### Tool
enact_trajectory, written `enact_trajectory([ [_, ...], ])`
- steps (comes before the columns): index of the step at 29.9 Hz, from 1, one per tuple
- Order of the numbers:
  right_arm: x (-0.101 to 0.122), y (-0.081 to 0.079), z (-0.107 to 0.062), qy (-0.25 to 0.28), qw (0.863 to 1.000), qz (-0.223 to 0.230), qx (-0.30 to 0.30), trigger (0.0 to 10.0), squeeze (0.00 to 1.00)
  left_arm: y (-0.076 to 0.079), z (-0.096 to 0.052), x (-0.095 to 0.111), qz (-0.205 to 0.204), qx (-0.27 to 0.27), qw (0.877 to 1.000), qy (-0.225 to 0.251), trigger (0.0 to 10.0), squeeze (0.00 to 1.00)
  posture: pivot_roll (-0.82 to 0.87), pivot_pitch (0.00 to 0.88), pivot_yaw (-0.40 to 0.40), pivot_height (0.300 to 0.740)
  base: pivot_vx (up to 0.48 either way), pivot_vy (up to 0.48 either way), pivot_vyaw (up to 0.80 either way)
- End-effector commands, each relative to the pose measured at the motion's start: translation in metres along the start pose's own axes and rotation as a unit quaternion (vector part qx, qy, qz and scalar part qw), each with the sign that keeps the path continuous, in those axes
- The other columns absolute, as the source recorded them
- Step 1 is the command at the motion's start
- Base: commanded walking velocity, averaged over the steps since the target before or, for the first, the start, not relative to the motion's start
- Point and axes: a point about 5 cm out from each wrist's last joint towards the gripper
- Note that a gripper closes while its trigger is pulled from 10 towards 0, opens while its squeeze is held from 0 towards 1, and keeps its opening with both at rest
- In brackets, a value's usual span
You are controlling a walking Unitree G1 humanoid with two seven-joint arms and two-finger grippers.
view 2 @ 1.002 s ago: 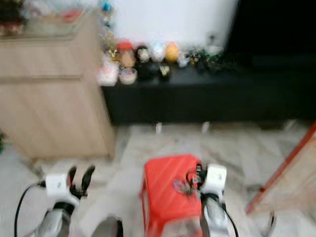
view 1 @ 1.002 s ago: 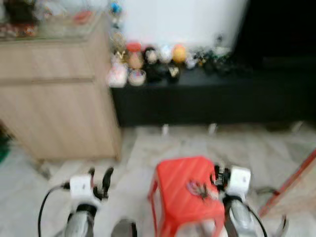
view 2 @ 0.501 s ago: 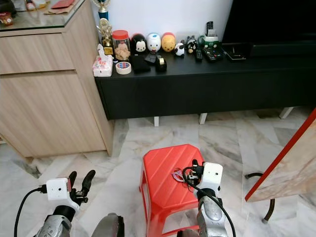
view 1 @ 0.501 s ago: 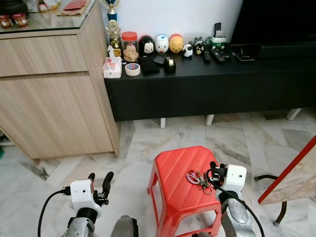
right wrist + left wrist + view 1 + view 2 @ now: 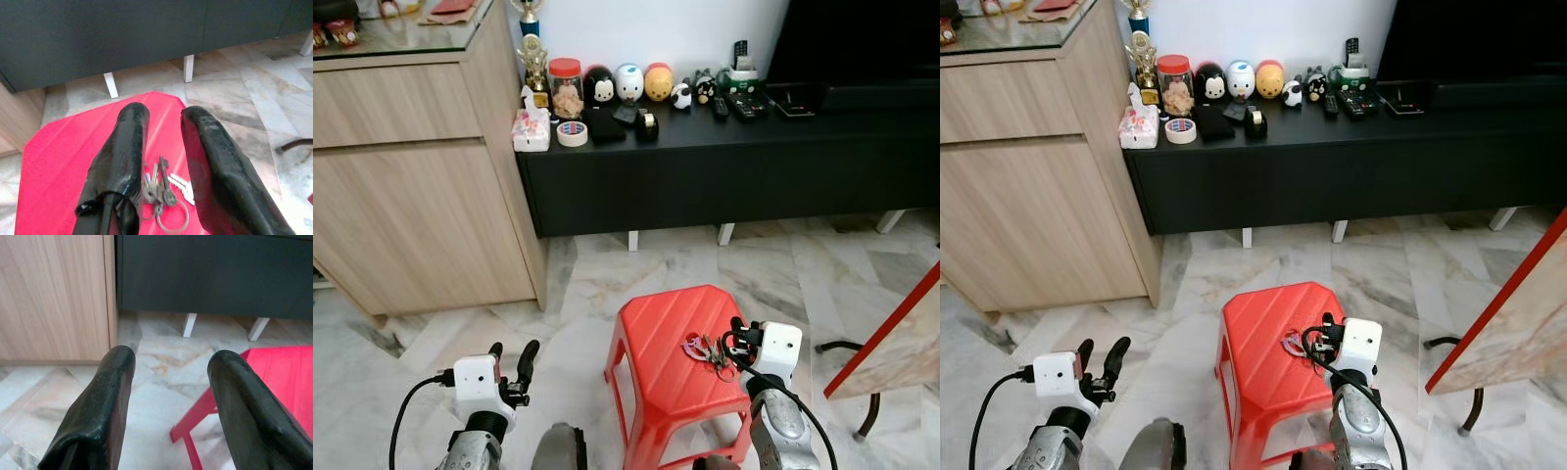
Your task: Hang keys on a hook
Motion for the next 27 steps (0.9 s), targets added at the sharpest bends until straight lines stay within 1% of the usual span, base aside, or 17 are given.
enact_trajectory([
  [1, -0.0014, 0.0016, -0.0004, -0.004, 1.0, 0.003, -0.004, 10.0, 0.0, 0.002, 0.0002, -0.0023, 0.006, -0.006, 1.0, -0.01, 10.0, 0.0, 0.09, 0.056, -0.023, 0.618, 0.0, 0.0, 0.0],
  [8, -0.0018, 0.0005, 0.0002, -0.007, 1.0, 0.004, -0.004, 10.0, 0.0, 0.0038, -0.0008, -0.0042, 0.003, -0.005, 1.0, -0.016, 10.0, 0.0, 0.09, 0.058, -0.024, 0.618, 0.0, 0.0, 0.0],
  [14, -0.0016, 0.0005, 0.0006, -0.006, 1.0, 0.006, -0.004, 10.0, 0.0, 0.0045, 0.0032, -0.0015, 0.002, -0.006, 1.0, -0.011, 10.0, 0.0, 0.08, 0.057, -0.022, 0.618, 0.0, 0.0, 0.0],
  [27, -0.0045, -0.0021, 0.0007, -0.017, 1.0, 0.004, 0.001, 10.0, 0.0, 0.0037, 0.0043, -0.0013, 0.005, -0.005, 1.0, -0.014, 10.0, 0.0, 0.09, 0.057, -0.023, 0.618, 0.0, 0.0, 0.0],
])
Point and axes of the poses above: a point about 5 cm out from each wrist's last joint towards the gripper, its own z axis pointing out of the wrist towards the gripper, its own x axis along the axis of the wrist's last joint, y = z × x, and after that the axes turned 9 degrees about z, right-handed
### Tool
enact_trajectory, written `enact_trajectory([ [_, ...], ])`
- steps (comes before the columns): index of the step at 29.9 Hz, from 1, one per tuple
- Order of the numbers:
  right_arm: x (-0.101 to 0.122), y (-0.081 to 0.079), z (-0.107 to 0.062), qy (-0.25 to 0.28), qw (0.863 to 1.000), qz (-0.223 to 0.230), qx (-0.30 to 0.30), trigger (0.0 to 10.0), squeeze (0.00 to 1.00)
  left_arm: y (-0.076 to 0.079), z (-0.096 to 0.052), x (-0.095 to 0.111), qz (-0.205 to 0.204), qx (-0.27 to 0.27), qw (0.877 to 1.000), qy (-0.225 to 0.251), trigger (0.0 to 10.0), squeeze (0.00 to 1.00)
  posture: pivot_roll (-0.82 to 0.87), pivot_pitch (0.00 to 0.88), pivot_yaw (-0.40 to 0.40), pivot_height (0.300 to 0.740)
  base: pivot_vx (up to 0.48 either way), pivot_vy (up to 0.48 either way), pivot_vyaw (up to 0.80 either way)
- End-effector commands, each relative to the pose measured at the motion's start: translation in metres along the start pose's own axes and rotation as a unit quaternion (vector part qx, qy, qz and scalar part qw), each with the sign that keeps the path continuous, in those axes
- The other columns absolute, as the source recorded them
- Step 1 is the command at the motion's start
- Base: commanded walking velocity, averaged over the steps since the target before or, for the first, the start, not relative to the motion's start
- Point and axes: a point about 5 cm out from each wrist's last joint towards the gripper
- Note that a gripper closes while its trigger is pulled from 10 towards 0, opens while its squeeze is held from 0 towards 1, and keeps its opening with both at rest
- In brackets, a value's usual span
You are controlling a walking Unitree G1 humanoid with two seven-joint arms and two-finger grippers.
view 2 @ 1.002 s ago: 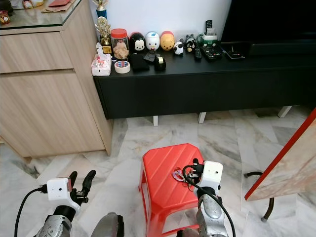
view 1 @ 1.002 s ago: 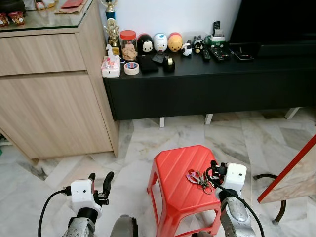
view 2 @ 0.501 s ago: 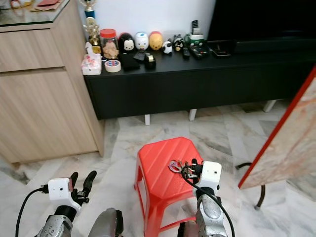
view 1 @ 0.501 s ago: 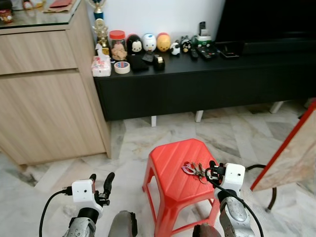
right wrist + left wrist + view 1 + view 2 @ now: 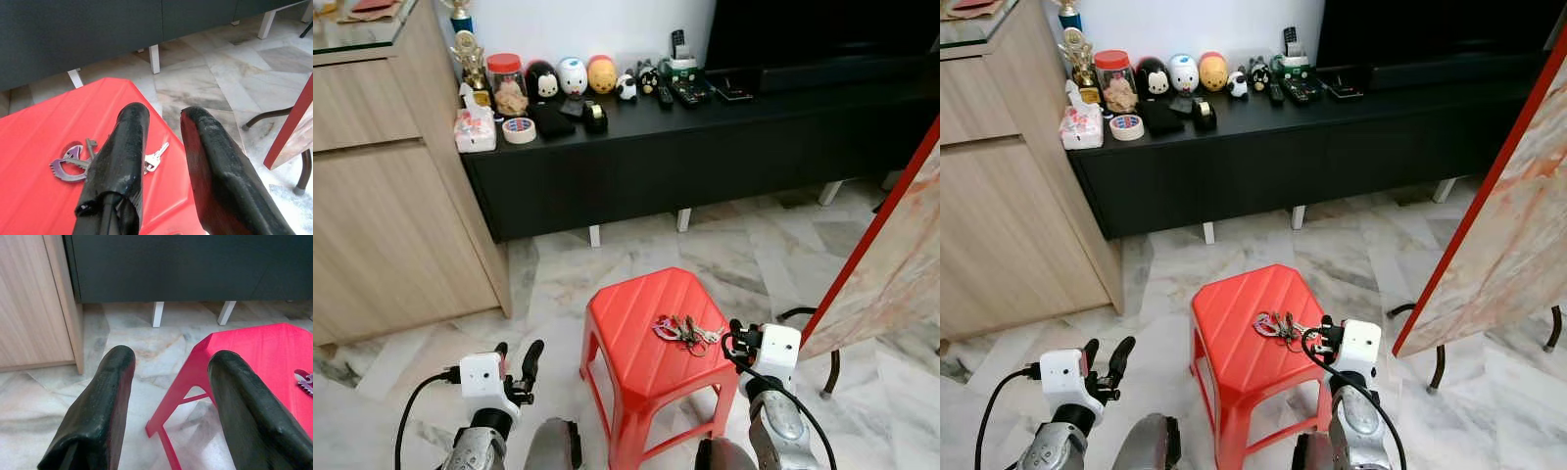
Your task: Hang keys on a hook
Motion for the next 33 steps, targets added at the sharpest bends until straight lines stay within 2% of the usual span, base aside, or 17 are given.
enact_trajectory([
  [1, -0.0029, -0.0014, 0.0001, -0.011, 1.0, -0.001, 0.002, 10.0, 0.0, -0.0003, 0.0005, -0.0024, 0.008, -0.004, 1.0, -0.009, 10.0, 0.0, 0.09, 0.057, -0.023, 0.618, 0.0, 0.0, 0.0],
  [5, -0.0039, -0.0018, -0.0002, -0.014, 1.0, -0.003, 0.003, 10.0, 0.0, 0.0002, 0.0019, -0.0009, 0.007, -0.006, 1.0, -0.007, 10.0, 0.0, 0.09, 0.057, -0.022, 0.618, 0.0, 0.0, 0.0],
  [10, -0.0032, -0.0015, -0.0009, -0.008, 1.0, -0.029, 0.007, 10.0, 0.0, 0.0008, 0.0038, 0.0006, 0.005, -0.007, 1.0, -0.005, 10.0, 0.0, 0.09, 0.056, -0.021, 0.618, 0.206, 0.0, 0.0],
  [14, -0.0045, -0.0007, -0.001, -0.012, 1.0, -0.015, 0.001, 10.0, 0.0, 0.0015, 0.0046, 0.0006, 0.004, -0.009, 1.0, -0.005, 10.0, 0.0, 0.09, 0.056, -0.021, 0.618, 0.277, 0.0, 0.0],
  [22, -0.005, -0.0028, -0.0008, -0.014, 0.999, -0.028, 0.01, 10.0, 0.0, 0.0011, 0.0064, 0.0011, 0.004, -0.011, 1.0, -0.004, 10.0, 0.0, 0.09, 0.054, -0.019, 0.618, 0.292, 0.0, 0.0],
  [27, -0.0054, -0.004, -0.0016, -0.012, 1.0, -0.024, 0.013, 10.0, 0.0, 0.0014, 0.0068, 0.0016, 0.003, -0.012, 1.0, -0.003, 10.0, 0.0, 0.09, 0.054, -0.019, 0.618, 0.323, 0.0, 0.77],
  [33, -0.0062, -0.0025, -0.0019, -0.014, 1.0, -0.016, 0.01, 10.0, 0.0, 0.0016, 0.0071, 0.0019, 0.003, -0.012, 1.0, -0.002, 10.0, 0.0, 0.09, 0.058, -0.02, 0.618, 0.333, 0.0, 0.0],
])
Point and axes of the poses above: a point about 5 cm out from each wrist's last joint towards the gripper, its own z axis pointing out of the wrist towards the gripper, its own x axis along the axis of the wrist's last joint, y = z × x, and after that the axes turned 9 degrees about z, right-handed
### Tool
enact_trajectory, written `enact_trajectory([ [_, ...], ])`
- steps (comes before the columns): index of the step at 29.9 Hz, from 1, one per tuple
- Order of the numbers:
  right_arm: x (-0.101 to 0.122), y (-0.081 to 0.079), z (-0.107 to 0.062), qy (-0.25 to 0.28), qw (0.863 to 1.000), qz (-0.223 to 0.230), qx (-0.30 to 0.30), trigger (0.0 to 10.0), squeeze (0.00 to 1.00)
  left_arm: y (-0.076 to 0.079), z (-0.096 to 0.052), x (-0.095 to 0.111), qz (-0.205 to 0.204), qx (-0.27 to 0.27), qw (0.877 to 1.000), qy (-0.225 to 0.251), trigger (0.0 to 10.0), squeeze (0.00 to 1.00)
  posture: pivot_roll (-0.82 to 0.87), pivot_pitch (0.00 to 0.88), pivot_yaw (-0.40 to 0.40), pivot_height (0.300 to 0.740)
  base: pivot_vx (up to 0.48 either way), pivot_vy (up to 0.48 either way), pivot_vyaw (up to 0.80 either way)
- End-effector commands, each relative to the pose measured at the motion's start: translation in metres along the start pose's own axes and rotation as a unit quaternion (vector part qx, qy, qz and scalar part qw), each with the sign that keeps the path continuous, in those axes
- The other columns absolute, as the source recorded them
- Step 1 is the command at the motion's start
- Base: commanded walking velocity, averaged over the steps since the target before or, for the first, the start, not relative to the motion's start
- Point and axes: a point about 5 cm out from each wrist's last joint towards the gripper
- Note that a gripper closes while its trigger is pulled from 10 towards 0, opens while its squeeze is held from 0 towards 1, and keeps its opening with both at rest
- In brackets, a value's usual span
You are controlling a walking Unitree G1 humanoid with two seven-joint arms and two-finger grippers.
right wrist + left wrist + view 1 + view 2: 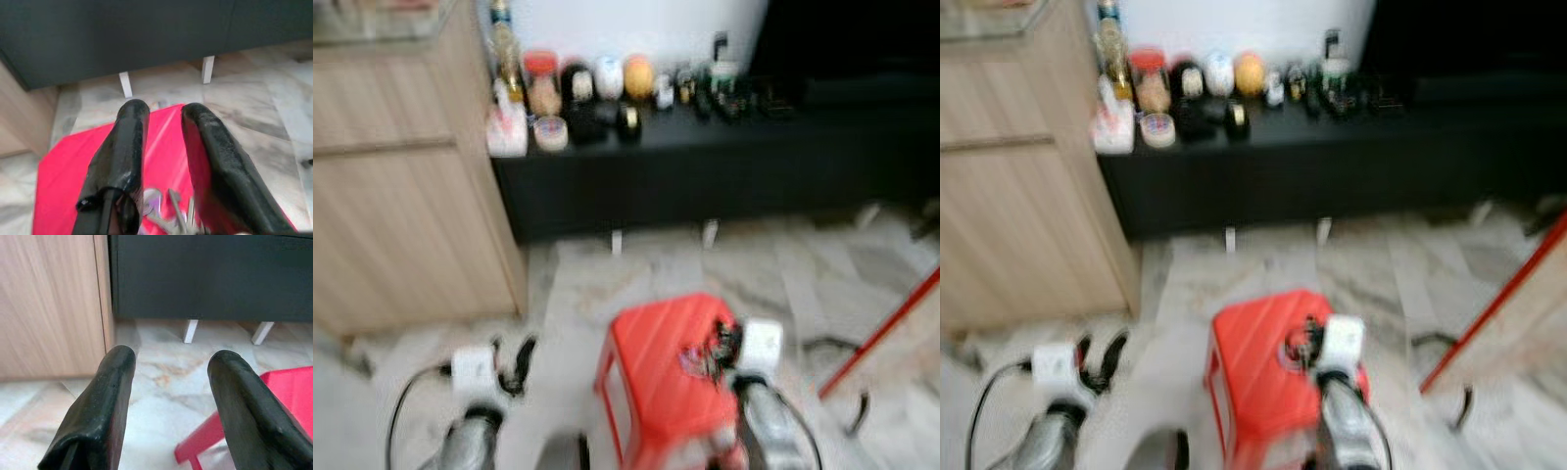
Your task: Hang keys on a hook
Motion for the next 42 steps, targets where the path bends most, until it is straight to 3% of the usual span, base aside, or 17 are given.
enact_trajectory([
  [1, -0.003, 0.016, -0.005, -0.006, 1.0, 0.001, -0.025, 10.0, 0.0, 0.01, 0.002, 0.0, -0.003, -0.015, 1.0, -0.003, 10.0, 0.0, 0.09, 0.058, -0.02, 0.618, 0.334, 0.0, 0.0],
  [14, -0.011, 0.028, -0.01, -0.022, 0.997, 0.03, -0.068, 10.0, 0.0, 0.009, -0.002, -0.007, 0.001, -0.013, 1.0, -0.014, 10.0, 0.0, 0.09, 0.061, -0.02, 0.618, 0.073, 0.0, 0.0],
  [17, -0.02, 0.032, -0.013, -0.05, 0.994, 0.055, -0.079, 10.0, 0.0, 0.009, -0.003, -0.008, 0.001, -0.013, 1.0, -0.017, 10.0, 0.0, 0.09, 0.065, -0.02, 0.618, 0.0, 0.0, 0.0],
  [26, -0.034, 0.036, -0.018, -0.11, 0.989, 0.043, -0.091, 10.0, 0.0, 0.009, -0.003, -0.009, 0.004, -0.016, 1.0, -0.019, 10.0, 0.0, 0.09, 0.068, -0.017, 0.604, 0.0, 0.0, 0.0],
  [31, -0.032, 0.037, -0.016, -0.104, 0.99, 0.046, -0.086, 10.0, 0.0, 0.009, -0.003, -0.009, 0.005, -0.018, 1.0, -0.021, 10.0, 0.0, 0.09, 0.07, -0.014, 0.579, 0.0, 0.0, 0.0],
  [41, -0.019, 0.03, -0.003, -0.09, 0.993, 0.036, -0.067, 10.0, 0.0, 0.01, -0.003, -0.009, 0.008, -0.02, 1.0, -0.022, 10.0, 0.0, 0.09, 0.073, -0.012, 0.579, 0.0, 0.0, 0.0],
  [42, -0.016, 0.03, -0.002, -0.086, 0.994, 0.039, -0.064, 10.0, 0.5, 0.009, -0.003, -0.009, 0.008, -0.02, 1.0, -0.022, 10.0, 0.0, 0.09, 0.073, -0.012, 0.579, 0.0, 0.0, 0.0],
])
Point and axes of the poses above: a point about 5 cm out from each wrist's last joint towards the gripper, its own z axis pointing out of the wrist towards the gripper, its own x axis along the axis of the wrist's last joint, y = z × x, and after that the axes turned 9 degrees about z, right-handed
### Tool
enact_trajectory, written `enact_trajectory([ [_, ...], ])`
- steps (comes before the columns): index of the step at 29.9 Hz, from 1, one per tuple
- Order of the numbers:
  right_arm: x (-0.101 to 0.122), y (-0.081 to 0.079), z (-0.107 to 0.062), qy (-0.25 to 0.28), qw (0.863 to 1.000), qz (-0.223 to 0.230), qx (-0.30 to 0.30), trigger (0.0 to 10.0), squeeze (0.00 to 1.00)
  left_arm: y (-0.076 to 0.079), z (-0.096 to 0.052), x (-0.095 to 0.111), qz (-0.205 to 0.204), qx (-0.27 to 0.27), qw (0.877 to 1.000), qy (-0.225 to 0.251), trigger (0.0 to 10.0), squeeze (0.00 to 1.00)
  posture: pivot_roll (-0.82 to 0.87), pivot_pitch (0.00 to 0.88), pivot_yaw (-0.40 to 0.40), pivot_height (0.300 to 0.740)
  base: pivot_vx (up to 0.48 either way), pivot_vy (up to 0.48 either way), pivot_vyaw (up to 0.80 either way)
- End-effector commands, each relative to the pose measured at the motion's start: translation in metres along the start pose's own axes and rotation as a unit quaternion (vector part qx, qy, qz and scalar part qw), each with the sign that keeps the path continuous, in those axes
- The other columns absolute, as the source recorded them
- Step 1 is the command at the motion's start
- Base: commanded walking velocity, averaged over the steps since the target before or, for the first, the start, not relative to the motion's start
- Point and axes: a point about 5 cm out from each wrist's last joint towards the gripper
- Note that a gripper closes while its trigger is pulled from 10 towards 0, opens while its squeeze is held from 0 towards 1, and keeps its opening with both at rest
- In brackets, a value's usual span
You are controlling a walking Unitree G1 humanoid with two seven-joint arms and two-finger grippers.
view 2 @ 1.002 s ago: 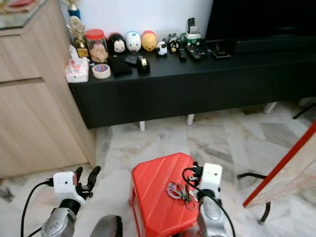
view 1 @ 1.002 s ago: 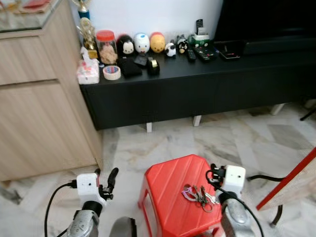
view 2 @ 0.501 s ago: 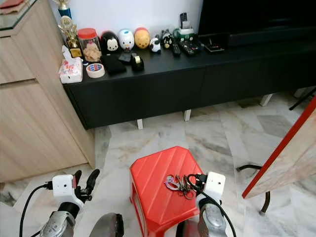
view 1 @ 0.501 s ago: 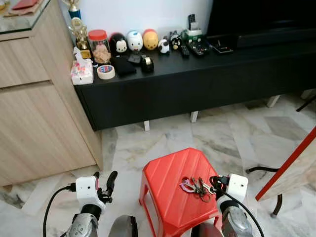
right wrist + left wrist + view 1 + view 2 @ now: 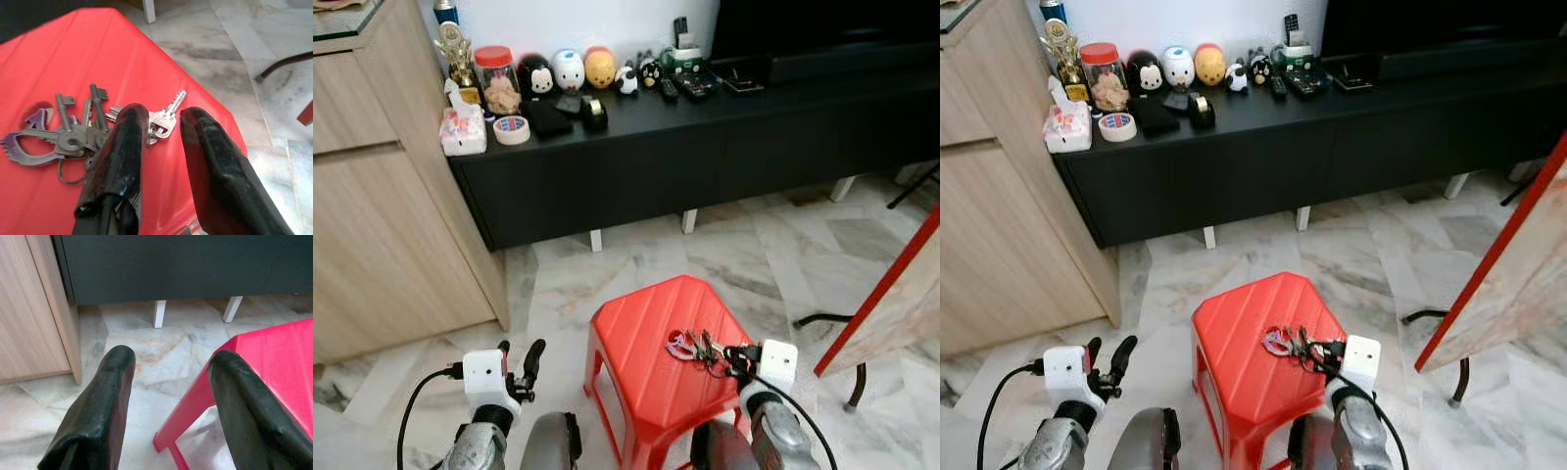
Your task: Hang keys on a hook
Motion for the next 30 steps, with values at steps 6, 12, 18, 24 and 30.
enact_trajectory([
  [6, 0.012, -0.003, 0.007, 0.009, 1.0, -0.001, 0.004, 10.0, 0.97, 0.0, -0.002, -0.004, 0.008, -0.004, 1.0, -0.012, 10.0, 0.0, 0.09, 0.074, -0.006, 0.579, 0.0, 0.0, 0.0],
  [12, 0.014, -0.002, 0.011, -0.012, 1.0, -0.017, -0.003, 10.0, 0.0, -0.002, -0.002, -0.004, 0.011, -0.003, 1.0, -0.011, 10.0, 0.0, 0.1, 0.076, -0.003, 0.579, 0.0, 0.0, 0.0],
  [18, 0.017, -0.002, 0.013, -0.022, 0.999, -0.023, -0.003, 10.0, 0.0, -0.002, -0.003, -0.003, 0.014, -0.004, 1.0, -0.01, 10.0, 0.0, 0.1, 0.083, 0.002, 0.579, 0.0, 0.0, 0.0],
  [24, 0.025, -0.015, 0.019, -0.021, 0.999, -0.025, 0.032, 10.0, 0.0, -0.004, -0.004, -0.002, 0.017, -0.003, 1.0, -0.01, 10.0, 0.0, 0.11, 0.089, 0.005, 0.579, 0.0, 0.0, 0.0],
  [30, 0.029, -0.023, 0.021, -0.015, 0.999, -0.022, 0.041, 10.0, 0.0, -0.005, -0.005, -0.003, 0.018, -0.002, 1.0, -0.013, 10.0, 0.0, 0.11, 0.094, 0.006, 0.579, 0.0, 0.0, 0.0],
])
Point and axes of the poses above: a point about 5 cm out from each wrist's last joint towards the gripper, its own z axis pointing out of the wrist towards the gripper, its own x axis along the axis of the wrist's last joint, y = z × x, and after that the axes turned 9 degrees about z, right-handed
